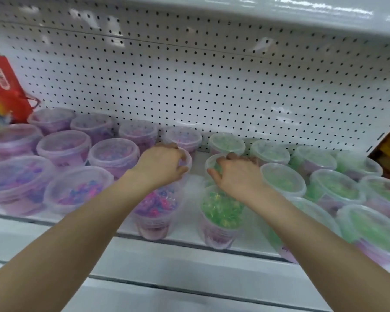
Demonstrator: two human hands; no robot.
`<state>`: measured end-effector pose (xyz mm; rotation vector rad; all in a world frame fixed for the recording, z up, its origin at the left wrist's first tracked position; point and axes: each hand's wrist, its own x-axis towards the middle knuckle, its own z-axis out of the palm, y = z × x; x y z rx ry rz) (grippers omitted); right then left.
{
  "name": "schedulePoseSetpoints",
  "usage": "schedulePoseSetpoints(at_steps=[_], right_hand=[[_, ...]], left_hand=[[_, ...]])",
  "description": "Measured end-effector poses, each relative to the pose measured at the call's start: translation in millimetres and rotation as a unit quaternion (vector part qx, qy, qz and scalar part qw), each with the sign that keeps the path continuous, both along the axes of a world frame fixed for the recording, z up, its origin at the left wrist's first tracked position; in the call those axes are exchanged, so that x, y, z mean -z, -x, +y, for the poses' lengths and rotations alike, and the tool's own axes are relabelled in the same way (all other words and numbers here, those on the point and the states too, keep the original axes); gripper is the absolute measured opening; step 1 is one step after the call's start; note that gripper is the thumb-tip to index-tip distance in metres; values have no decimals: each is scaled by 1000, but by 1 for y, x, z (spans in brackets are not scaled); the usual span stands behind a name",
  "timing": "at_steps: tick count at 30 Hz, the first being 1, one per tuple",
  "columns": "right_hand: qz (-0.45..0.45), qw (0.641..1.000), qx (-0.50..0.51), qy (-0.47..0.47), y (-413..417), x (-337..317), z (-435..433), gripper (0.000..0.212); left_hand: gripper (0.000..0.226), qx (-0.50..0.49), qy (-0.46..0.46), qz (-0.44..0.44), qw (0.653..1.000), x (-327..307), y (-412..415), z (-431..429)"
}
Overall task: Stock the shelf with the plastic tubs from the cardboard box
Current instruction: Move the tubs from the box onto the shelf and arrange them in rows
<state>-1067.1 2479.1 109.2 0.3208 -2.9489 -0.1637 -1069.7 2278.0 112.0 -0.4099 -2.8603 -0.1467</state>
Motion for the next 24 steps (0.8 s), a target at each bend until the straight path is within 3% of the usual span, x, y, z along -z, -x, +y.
schedulePoseSetpoints(at_steps=[5, 11, 15, 19, 24], right_hand=[[-34, 995, 14, 88, -6, -1, 2, 45], [100, 953, -64, 278, -59, 2, 26, 27], [97, 953, -91, 272, -103, 20, 28, 32], [82, 966, -87, 227, -124, 39, 29, 49], [85, 960, -108, 243, -137, 36, 23, 50]], left_hand=[[33, 5, -6, -32, 999, 0, -5, -8], [28, 71, -89, 37, 993, 1, -51, -31], [40, 132, -115, 50, 983, 14, -86, -38], [51, 136, -70, 52, 987, 26, -105, -42], [46, 147, -81, 50, 985, 28, -112, -52]])
